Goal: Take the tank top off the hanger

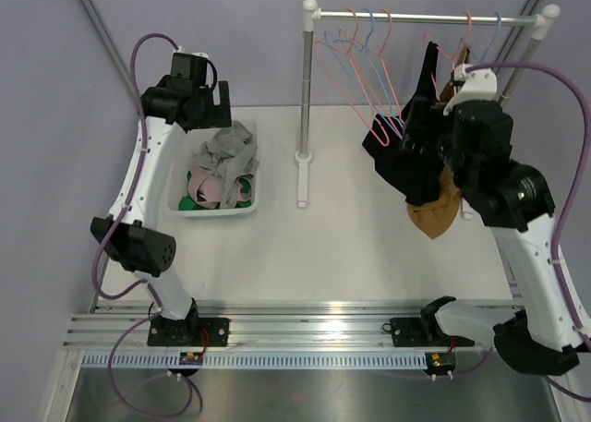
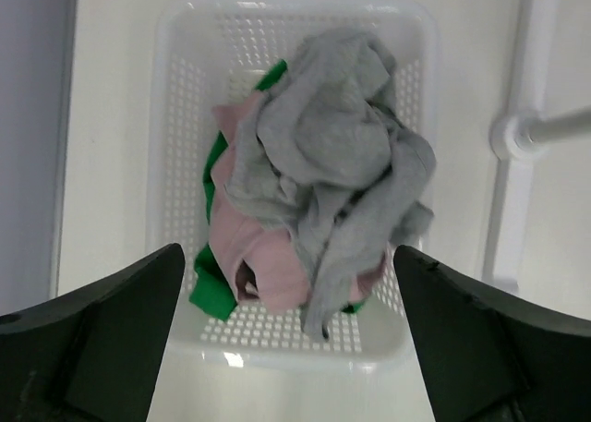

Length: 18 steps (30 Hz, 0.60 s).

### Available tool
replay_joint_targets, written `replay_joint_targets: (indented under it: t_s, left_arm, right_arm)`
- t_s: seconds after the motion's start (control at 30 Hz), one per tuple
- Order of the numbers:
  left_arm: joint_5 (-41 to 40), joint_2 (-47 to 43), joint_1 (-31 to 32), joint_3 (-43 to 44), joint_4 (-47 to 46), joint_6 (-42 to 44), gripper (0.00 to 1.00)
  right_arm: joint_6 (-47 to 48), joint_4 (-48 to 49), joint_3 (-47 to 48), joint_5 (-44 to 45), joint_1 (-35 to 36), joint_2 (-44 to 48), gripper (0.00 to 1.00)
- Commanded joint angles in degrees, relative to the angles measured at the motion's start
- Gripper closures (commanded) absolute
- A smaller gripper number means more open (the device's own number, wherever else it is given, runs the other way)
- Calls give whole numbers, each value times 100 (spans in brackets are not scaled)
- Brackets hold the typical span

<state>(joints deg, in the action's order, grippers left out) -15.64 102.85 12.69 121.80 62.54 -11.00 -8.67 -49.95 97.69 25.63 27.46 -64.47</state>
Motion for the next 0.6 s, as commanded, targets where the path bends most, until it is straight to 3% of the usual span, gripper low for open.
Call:
replay_joint_targets:
  t_s: [0.0,0.07,0.2,0.23,0.37,0.53,0.57]
  left_arm:
    - [1043,-1756,163,-943,-144,-174,1]
    - [915,-2924,574,-2174,-391,-226,1]
    - [993,-4761,1077,-4239,-1102,-87,1]
    - [923,-5096,1139,-4992,-1208,-95,1]
    - [869,-6730,1157,-6602,-1954,-165,1]
    - [1072,-7200,1183,-7029,-2159,-367,1]
    - [1002,-7200,1183,-7029,-2150,-385,1]
  right_arm:
    - [287,-224,1065,60,-520,-695,3]
    - [287,-330,1662,-521,-1265,-1031,6]
    - [760,-217,2218,-233,-1393,-1795,7]
    - [805,-208,2332,-234,-1428,-1902,10]
    - [1147,-217,2887,-408,-1919,-2507,25]
    - [1271,-172,3028,-1102,-2402,-2913,31]
    - [1288,-199,3037,-1608,-2473,-2957,36]
